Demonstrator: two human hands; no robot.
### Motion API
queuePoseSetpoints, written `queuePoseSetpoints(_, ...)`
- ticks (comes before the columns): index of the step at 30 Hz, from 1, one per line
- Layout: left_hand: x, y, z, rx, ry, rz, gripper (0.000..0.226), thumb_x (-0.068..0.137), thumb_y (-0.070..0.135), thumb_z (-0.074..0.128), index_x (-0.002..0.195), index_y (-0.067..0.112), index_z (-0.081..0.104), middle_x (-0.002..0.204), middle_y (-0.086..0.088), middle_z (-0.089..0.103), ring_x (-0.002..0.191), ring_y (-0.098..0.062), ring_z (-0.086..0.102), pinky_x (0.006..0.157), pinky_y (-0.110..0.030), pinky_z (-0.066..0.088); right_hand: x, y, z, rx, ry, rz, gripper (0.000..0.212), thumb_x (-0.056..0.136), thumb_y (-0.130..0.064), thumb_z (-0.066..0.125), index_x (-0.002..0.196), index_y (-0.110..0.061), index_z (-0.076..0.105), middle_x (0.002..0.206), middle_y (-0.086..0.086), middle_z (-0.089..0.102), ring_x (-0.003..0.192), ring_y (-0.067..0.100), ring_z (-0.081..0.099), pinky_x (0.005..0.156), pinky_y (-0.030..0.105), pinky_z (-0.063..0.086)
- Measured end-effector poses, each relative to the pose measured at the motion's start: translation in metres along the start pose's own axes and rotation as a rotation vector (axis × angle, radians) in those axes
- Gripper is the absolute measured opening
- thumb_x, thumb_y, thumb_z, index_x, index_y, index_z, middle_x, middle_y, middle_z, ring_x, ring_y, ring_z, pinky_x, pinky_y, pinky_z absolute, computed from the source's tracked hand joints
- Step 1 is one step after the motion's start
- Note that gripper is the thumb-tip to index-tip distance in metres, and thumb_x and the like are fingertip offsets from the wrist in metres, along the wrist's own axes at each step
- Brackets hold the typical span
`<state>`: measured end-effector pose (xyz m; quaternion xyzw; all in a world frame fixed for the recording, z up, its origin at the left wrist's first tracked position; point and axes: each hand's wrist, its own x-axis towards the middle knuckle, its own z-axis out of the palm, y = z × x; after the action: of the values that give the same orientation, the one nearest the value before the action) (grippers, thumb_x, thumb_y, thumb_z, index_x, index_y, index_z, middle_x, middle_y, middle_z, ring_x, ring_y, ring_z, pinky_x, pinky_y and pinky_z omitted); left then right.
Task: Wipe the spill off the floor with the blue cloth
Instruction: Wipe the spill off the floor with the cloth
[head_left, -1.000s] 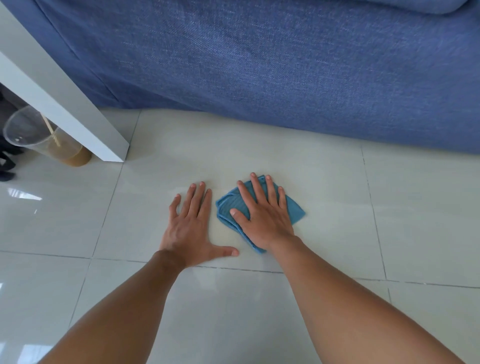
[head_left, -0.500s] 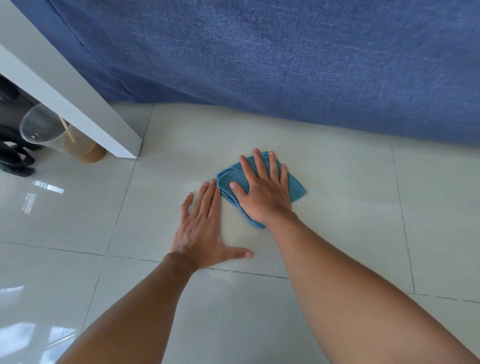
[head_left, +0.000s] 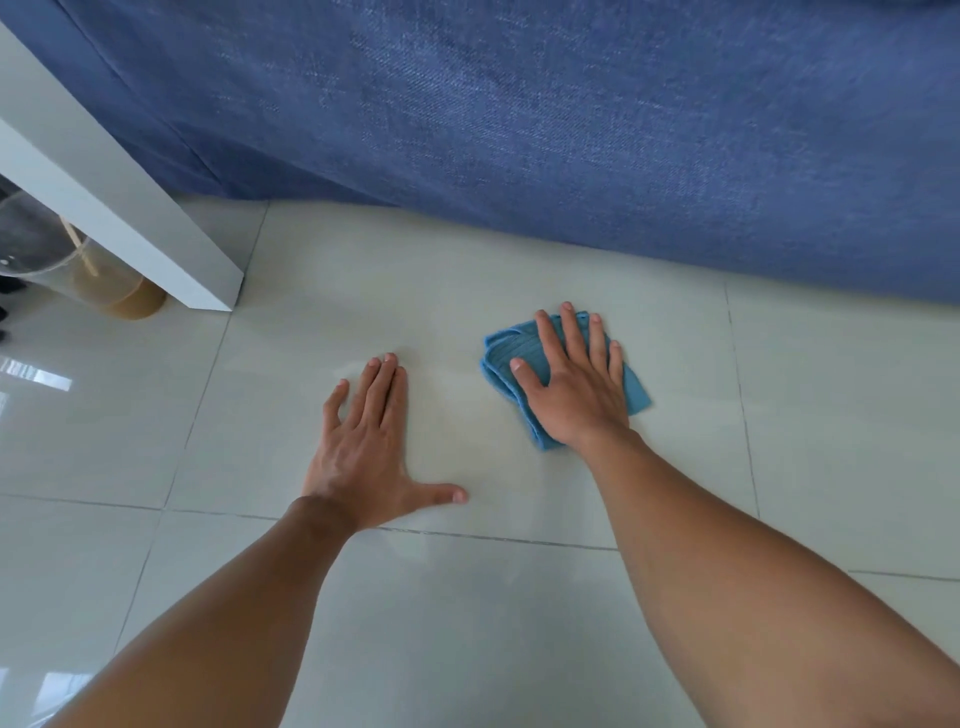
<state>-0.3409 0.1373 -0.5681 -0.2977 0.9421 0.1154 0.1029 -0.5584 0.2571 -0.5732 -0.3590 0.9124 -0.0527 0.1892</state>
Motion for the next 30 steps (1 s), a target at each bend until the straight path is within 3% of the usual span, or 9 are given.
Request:
queuePoseSetpoints(7, 0.0, 0.0, 0.001, -0.002, 0.015, 0.002, 0.158, 0.045, 0.108, 0.033, 0.157, 0.001, 0.003, 0.168, -0.012, 0.0, 0.155, -0.023, -0.005, 0.125, -0.051, 0.003, -0.057, 0.005, 0.02, -0.013, 0.063, 0.079, 0.075, 0.099, -0.064, 0.018, 0.16, -0.03, -0.008, 0.169, -0.003, -0.019, 0.154, 0.025, -0.022, 0.124, 0.05, -0.01)
queuePoseSetpoints(21, -0.002, -0.001, 0.0, 0.062, -0.03, 0.059, 0.155, 0.046, 0.109, 0.025, 0.157, 0.004, 0.0, 0.167, -0.017, -0.012, 0.154, -0.028, -0.015, 0.123, -0.056, -0.001, -0.031, -0.03, 0.02, -0.066, -0.001, -0.138, 0.079, 0.096, -0.068, 0.021, 0.161, -0.029, -0.005, 0.169, -0.001, -0.017, 0.153, 0.028, -0.023, 0.123, 0.053, -0.012)
queuePoseSetpoints(30, -0.002, 0.0, 0.0, 0.07, -0.025, 0.048, 0.154, 0.047, 0.109, 0.03, 0.157, 0.002, 0.011, 0.167, -0.017, -0.001, 0.155, -0.029, -0.005, 0.123, -0.057, 0.005, -0.043, -0.037, 0.03, -0.015, 0.027, -0.234, 0.08, 0.095, -0.07, 0.026, 0.161, -0.031, 0.001, 0.17, -0.005, -0.01, 0.155, 0.024, -0.019, 0.124, 0.05, -0.01)
